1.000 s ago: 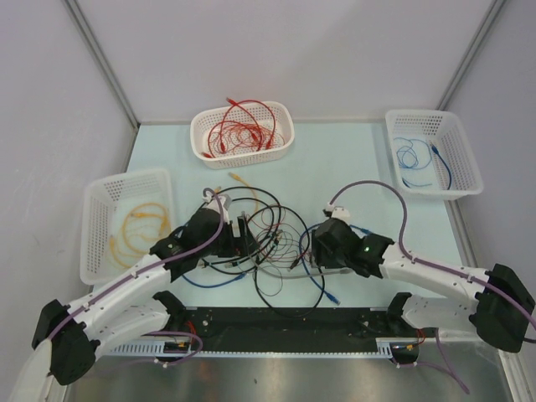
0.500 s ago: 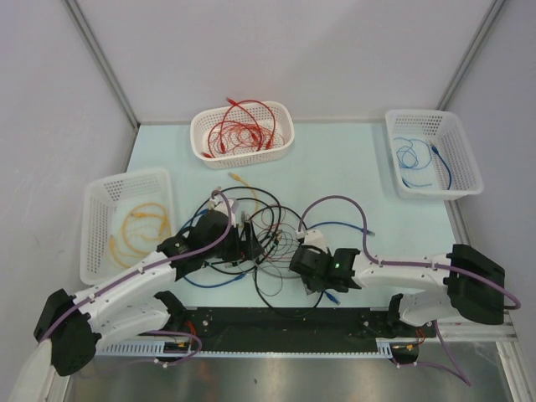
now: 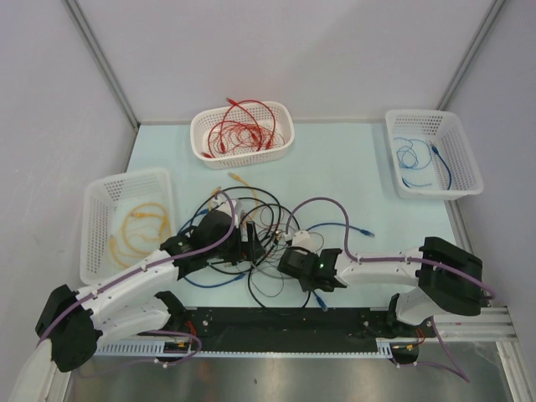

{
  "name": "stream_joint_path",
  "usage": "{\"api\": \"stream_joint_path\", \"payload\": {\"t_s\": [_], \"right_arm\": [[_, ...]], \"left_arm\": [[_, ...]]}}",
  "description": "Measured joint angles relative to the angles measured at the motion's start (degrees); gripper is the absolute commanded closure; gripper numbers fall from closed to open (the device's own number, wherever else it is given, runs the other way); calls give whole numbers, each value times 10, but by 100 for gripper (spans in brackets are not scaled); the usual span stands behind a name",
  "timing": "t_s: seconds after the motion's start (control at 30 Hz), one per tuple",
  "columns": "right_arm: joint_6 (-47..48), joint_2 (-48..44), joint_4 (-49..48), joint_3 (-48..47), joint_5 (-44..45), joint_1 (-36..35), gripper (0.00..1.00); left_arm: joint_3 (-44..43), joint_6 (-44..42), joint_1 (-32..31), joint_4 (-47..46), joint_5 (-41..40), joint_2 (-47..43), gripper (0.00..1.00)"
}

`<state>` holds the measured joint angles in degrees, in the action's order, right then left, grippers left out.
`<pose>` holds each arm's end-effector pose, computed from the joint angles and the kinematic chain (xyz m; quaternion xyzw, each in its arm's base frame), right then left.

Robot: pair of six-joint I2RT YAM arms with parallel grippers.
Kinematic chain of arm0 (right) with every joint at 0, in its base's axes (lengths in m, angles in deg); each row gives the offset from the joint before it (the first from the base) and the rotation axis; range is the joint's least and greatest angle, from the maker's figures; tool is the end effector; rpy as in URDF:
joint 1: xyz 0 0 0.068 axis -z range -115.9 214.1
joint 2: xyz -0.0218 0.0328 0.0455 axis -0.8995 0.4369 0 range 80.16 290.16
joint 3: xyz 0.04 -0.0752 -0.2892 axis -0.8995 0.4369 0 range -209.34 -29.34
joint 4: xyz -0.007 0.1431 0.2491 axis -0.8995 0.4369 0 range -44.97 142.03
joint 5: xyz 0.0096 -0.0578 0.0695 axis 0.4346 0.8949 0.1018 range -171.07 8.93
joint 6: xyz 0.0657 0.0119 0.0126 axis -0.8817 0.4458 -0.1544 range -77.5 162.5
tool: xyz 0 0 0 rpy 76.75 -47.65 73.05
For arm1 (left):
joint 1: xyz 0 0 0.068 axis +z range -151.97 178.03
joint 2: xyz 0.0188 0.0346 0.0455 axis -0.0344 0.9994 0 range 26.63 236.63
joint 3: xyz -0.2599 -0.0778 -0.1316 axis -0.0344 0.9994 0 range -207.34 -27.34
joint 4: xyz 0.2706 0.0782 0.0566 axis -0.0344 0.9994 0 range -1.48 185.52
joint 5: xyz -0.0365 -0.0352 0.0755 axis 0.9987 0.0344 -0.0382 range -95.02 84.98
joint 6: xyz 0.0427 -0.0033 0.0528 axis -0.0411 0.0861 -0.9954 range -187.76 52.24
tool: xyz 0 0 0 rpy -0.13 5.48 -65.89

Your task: Untangle the cables

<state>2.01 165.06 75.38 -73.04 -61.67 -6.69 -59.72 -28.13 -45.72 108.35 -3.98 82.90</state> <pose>0.1086 0.2567 0.1524 -0.2281 0.9462 0.0365 0.2265 0.1606 -0.1551 0.2133 0.0366 0.9188 -0.2676 0.2878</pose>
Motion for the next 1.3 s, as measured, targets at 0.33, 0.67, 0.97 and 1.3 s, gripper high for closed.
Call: {"api": "stream_joint_path", "payload": {"t_s": [0.33,0.67,0.97,1.3], "right_arm": [[-6,-58,23,-3,14,-3,100],[27,-242,-21,-94,-11,142,100],[52,-185,-31,-99,-65,170,100],[60,-113,-56,-108,-122,172,45]], "left_arm": [[0,5,0,0,-19,-3,6],[-9,9,0,-43,-70,-114,5],[-28,8,0,-87,-84,-139,4],[-28,-7,-1,-122,-24,-160,3]]}}
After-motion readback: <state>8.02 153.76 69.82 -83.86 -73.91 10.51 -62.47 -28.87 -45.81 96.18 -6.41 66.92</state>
